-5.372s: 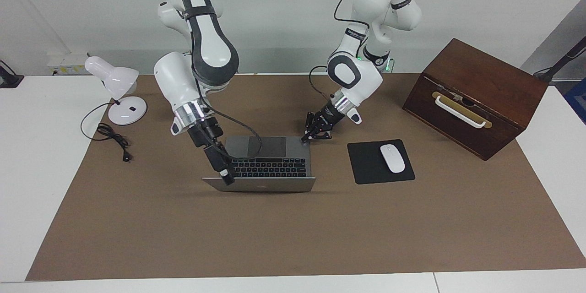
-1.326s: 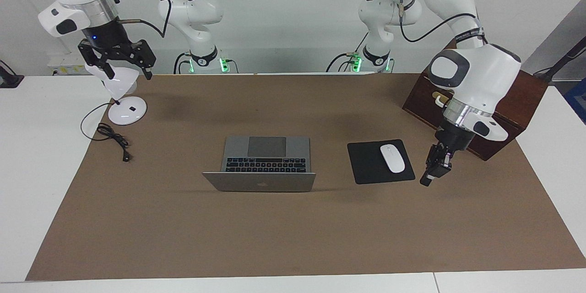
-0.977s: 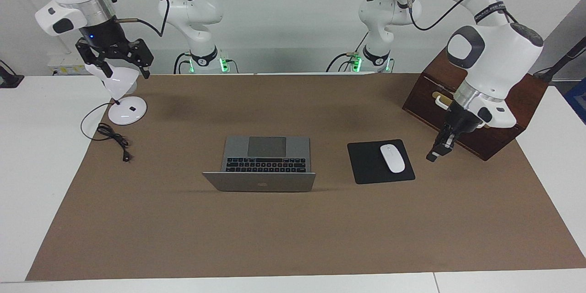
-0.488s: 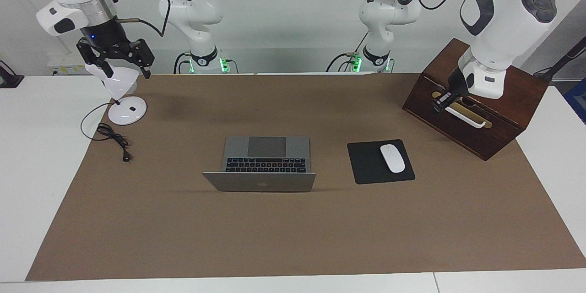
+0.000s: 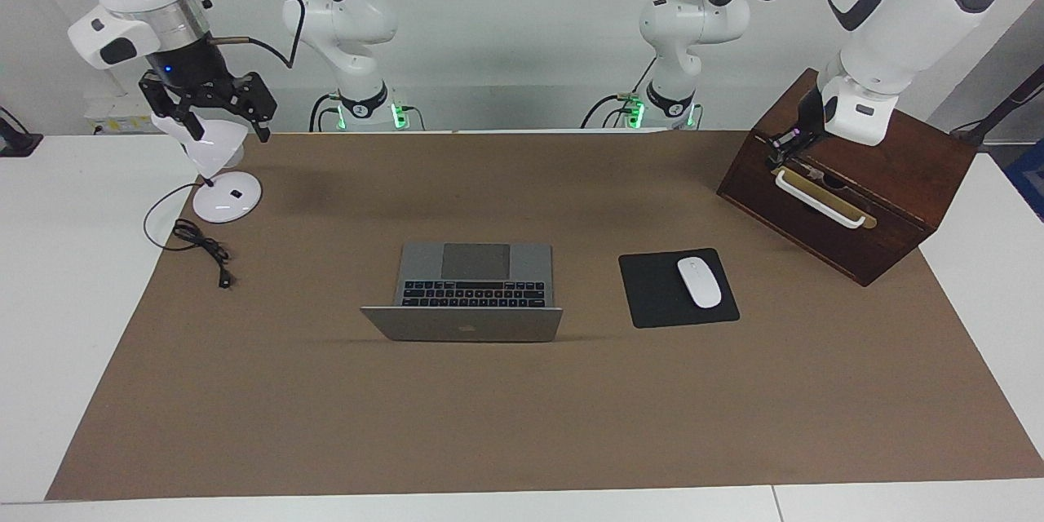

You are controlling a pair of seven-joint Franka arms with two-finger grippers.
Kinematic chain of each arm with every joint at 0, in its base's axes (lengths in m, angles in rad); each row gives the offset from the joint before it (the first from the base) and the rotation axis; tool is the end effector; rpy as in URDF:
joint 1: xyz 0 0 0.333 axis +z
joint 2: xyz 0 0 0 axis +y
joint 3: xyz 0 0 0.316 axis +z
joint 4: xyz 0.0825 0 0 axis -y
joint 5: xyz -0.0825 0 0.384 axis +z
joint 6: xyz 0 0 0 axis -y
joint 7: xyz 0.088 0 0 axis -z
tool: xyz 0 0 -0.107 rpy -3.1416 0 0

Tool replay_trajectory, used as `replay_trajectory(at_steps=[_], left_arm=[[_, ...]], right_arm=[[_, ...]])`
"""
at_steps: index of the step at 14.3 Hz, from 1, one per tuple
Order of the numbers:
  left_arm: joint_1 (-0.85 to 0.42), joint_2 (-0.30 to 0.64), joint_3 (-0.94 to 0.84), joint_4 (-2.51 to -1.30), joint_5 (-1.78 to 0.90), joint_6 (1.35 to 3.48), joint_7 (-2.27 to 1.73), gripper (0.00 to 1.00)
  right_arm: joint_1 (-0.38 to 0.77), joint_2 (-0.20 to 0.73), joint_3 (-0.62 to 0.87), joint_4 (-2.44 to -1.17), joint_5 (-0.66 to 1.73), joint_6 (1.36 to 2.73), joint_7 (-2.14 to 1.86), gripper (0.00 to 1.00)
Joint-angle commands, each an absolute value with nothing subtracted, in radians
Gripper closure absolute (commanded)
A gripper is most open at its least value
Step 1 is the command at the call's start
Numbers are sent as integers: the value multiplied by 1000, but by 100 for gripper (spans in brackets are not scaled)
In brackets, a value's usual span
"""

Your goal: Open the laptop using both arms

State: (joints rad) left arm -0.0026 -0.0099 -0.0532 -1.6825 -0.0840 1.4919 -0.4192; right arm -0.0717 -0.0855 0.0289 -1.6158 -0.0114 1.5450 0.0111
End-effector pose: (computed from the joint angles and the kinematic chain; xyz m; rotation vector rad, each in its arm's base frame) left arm 0.5358 -0.0396 0.5722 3.0370 0.5596 -0.3024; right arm 0.5246 -0.0230 0.6472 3.1263 -0.0850 0.0226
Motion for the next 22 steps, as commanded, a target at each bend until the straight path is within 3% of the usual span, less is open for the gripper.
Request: replay_trajectory(at_steps=[1, 8, 14, 17, 22], left_arm=[[14, -41, -68, -1727, -66, 1493, -413, 0], [11, -34, -87, -1721, -66, 1566, -375, 0], [11, -25, -110, -1641, 24, 1525, -149, 0], [11, -25, -106, -1666, 28, 1637, -138, 0], [58, -29, -124, -1713, 18, 1652, -138, 0]], right_arm=[[-84, -101, 38, -1634, 3, 1526, 11, 0], [-84, -101, 37, -1629, 0, 1511, 3, 0], [-84, -101, 37, -1631, -14, 1526, -51, 0], [-84, -101, 37, -1632, -15, 1526, -51, 0], [-84, -101, 37, -1632, -15, 1526, -55, 0]])
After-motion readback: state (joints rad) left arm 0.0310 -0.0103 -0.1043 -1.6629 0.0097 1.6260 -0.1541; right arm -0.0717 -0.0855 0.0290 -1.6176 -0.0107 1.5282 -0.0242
